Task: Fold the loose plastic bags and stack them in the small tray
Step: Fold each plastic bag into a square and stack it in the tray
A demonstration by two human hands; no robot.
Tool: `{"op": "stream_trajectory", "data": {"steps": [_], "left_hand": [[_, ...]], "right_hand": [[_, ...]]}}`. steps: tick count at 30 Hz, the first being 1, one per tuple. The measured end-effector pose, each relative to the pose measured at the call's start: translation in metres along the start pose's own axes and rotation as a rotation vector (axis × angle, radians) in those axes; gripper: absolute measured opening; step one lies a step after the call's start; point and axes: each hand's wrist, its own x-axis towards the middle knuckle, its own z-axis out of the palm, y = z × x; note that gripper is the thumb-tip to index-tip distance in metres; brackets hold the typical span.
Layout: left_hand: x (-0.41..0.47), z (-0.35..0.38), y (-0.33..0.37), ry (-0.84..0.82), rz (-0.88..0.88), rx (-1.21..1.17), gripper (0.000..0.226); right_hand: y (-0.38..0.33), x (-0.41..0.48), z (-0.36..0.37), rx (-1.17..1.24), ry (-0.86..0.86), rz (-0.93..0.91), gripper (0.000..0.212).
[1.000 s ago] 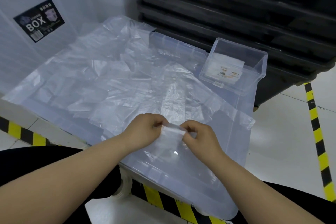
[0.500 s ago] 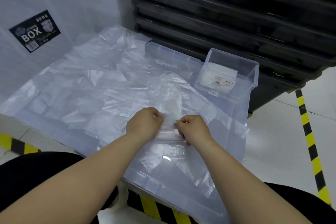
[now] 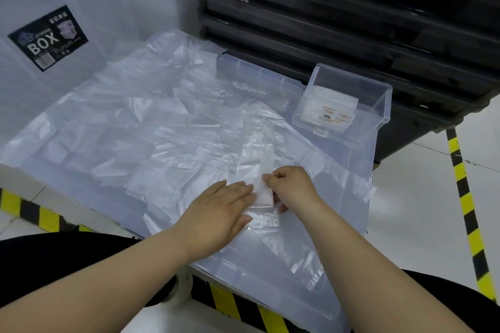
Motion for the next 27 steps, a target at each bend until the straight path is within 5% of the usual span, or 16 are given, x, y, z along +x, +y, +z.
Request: {"op": "stream_trajectory", "data": {"steps": [4, 10, 14, 18, 23, 27], "left_hand": [[-0.002, 0.003, -0.004, -0.099, -0.028, 0.038, 0.074], [0.000, 0.000, -0.007, -0.128, -0.045, 0.083, 0.073], [0.001, -0.004, -0.008, -0.189, -0.064, 0.044, 0.073], [0.003, -0.005, -0.009, -0.197, -0.083, 0.008, 0.073], [0.003, -0.004, -0.012, -0.098, -0.034, 0.006, 0.056], [0.003, -0.002, -0.015, 0.026, -0.017, -0.114, 0.047]], "right_hand": [[-0.002, -0.005, -0.002, 0.066, -0.015, -0.007, 0.018], [0.008, -0.016, -0.011, -0.030, -0.002, -0.082, 0.032], [0.018, -0.023, -0.015, -0.440, 0.229, -0.533, 0.025], [0.037, -0.024, 0.000, -0.735, 0.223, -0.933, 0.018], [0.034, -0.022, 0.008, -0.783, 0.235, -0.873, 0.028], [0.031, -0.023, 0.008, -0.520, 0.188, -0.766, 0.025]]}}
